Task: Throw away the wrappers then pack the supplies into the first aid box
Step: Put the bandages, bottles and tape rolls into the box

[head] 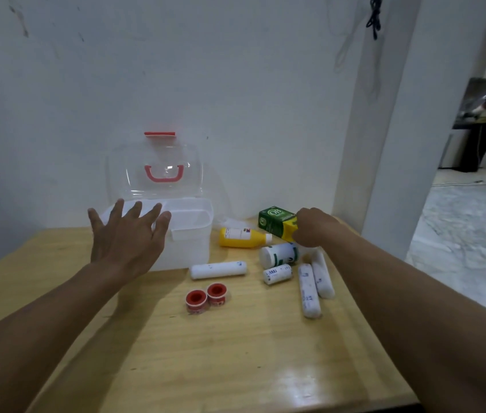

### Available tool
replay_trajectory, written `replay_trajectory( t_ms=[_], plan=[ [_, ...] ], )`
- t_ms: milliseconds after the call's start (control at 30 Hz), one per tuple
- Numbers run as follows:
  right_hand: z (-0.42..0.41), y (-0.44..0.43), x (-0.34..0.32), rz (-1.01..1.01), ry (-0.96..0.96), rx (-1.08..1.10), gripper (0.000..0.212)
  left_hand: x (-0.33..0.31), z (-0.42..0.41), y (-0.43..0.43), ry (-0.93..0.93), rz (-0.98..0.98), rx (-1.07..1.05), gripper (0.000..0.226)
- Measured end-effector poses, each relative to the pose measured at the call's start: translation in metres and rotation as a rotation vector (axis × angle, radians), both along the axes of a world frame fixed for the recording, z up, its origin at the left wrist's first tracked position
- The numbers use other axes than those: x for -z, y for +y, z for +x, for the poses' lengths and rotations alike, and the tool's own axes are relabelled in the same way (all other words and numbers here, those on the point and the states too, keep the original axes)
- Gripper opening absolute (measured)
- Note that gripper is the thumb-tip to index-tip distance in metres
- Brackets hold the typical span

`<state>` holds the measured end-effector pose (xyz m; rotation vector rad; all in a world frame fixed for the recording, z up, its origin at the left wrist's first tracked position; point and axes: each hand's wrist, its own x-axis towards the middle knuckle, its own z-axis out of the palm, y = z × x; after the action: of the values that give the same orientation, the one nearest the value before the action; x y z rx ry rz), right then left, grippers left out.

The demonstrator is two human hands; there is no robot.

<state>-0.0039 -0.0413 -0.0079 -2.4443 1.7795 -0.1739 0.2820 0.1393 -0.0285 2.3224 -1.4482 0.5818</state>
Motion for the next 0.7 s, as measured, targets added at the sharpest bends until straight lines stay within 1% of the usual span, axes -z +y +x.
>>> replay_trajectory(
  t_ms=[133,233,367,467,533,600,700],
  plan=[
    [-0.001,-0.003,-0.002,-0.060,-0.063,-0.027,0.038,-0.002,-0.002,0.002,0.018,0.005,0.002,0.080],
    [-0.002,-0.002,-0.013,-0.105,-0.131,-0.056,0.038,-0.004,-0.002,0.006,0.058,-0.036,0.038,0.077],
    [0.000,0.011,-0.044,-0.200,-0.251,-0.088,0.044,-0.009,0.005,0.012,0.075,-0.101,0.041,0.076],
    [0.007,0.026,-0.071,-0.255,-0.341,-0.102,0.037,-0.010,0.015,0.018,0.083,-0.116,-0.014,0.076],
    [0.014,0.034,-0.087,-0.267,-0.388,-0.135,0.036,-0.010,0.021,0.022,0.114,-0.099,-0.060,0.075],
    [0.024,0.044,-0.101,-0.251,-0.431,-0.186,0.039,-0.009,0.026,0.024,0.147,-0.042,-0.101,0.069],
    [0.045,0.059,-0.116,-0.215,-0.426,-0.278,0.040,-0.006,0.029,0.025,0.197,0.038,-0.112,0.064]
  ],
)
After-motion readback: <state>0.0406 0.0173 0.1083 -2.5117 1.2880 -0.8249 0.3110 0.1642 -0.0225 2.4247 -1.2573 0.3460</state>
